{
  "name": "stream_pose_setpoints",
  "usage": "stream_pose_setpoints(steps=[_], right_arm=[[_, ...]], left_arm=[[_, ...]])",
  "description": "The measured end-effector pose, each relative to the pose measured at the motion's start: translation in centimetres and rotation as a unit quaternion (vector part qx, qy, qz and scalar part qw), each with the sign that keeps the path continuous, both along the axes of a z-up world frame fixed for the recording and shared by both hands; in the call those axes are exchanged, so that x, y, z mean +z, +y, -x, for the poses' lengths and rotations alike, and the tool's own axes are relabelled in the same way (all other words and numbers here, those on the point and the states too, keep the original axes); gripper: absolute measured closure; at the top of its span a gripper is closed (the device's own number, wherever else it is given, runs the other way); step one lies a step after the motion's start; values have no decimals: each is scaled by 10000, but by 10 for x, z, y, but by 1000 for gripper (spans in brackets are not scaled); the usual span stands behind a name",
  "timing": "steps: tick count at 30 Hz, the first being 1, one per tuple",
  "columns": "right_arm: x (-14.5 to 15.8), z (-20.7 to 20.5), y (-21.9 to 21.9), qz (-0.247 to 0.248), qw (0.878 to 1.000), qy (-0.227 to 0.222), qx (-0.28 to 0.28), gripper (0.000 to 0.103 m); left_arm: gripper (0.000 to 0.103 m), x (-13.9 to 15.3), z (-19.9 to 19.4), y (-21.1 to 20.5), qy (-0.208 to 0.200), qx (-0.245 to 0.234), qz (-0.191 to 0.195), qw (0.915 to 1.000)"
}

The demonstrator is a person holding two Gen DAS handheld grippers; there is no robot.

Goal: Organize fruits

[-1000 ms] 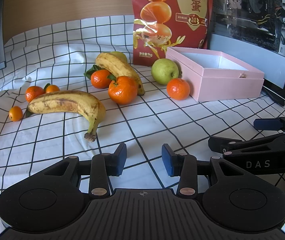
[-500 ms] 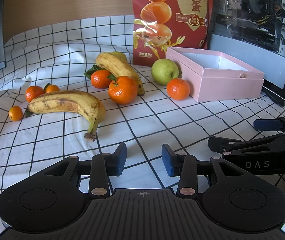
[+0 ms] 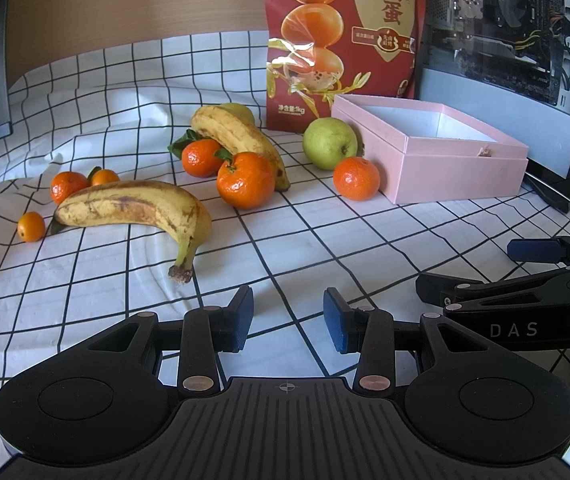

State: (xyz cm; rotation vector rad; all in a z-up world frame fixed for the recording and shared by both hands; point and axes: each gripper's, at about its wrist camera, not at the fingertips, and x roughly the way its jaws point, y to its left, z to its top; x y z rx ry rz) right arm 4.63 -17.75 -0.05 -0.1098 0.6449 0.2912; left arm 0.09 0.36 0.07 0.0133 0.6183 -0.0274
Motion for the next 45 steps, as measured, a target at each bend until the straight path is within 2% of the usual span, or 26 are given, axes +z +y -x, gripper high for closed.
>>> stream_pose_setpoints(steps=[28,31,34,37,40,42,45], right_arm=[[2,-2,2,19,10000,92,-26,0],[4,-6,2,70,9997,179,158,0],[4,-8,0,70,9986,201,484,0],[6,-10,0,62,9971,306,690,0],[8,-11,-2,40,9957,384,842,0],[8,-10,-3,44,9951,436,889,0],[12,-13,-7,-280,9940,624,856,0]], left_arm=[[59,2,1,0,42,55,70,10000],[59,5,-1,0,142,177,175,9996],[59,11,-7,3,420,256,276,9984],[60,19,-16,11,796,435,553,9943],[66,27,-24,22,1141,738,861,9870],[66,35,-27,34,1189,824,1089,9835],[67,44,-38,59,1252,1321,1320,9744]])
